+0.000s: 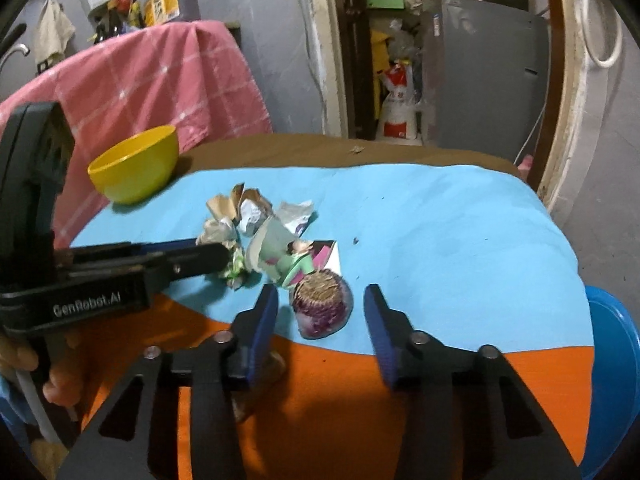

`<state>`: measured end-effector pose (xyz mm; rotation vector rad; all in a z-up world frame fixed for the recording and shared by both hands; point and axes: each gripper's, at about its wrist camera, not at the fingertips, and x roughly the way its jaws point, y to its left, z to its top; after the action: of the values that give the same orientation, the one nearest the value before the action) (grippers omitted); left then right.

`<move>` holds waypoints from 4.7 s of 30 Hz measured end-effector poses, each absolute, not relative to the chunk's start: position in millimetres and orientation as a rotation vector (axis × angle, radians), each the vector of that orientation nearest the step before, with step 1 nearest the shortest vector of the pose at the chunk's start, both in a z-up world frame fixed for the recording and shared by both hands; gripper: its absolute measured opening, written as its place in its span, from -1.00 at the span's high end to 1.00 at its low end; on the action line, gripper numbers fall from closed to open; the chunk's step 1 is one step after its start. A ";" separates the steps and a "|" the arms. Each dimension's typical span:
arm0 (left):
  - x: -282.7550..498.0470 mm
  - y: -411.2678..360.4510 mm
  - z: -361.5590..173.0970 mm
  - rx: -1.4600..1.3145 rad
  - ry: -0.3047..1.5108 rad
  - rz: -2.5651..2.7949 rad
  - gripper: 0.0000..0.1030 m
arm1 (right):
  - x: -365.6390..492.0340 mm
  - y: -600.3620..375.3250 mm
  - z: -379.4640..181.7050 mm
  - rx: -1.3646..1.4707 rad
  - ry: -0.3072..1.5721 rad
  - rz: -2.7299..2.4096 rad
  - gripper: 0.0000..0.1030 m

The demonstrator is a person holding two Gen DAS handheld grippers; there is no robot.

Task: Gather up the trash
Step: 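Grasp the purple round item with the right tool while the left tool grasps white crumpled paper, then carry the purple item and white paper over the blue bucket, then open both tools to drop the items into the bucket, then move both open tools back over the blanket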

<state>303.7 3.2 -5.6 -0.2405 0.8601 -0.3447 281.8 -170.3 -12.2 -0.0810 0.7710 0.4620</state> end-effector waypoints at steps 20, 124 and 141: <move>270.5 -23.0 40.9 -0.201 0.636 -0.343 0.79 | 241.3 -203.2 30.8 -0.046 0.507 0.432 0.52; 212.9 -116.9 94.4 -0.186 0.383 -0.253 -0.79 | 168.1 -364.2 82.5 0.248 0.157 0.087 -0.85; 169.3 -31.7 93.8 -0.047 0.203 -0.063 -0.95 | 158.2 -287.6 84.3 0.134 0.033 0.245 -1.00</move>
<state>169.3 -31.7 93.8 -0.0466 0.2035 -0.0633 158.2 -287.6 84.3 0.1337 0.0332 0.2453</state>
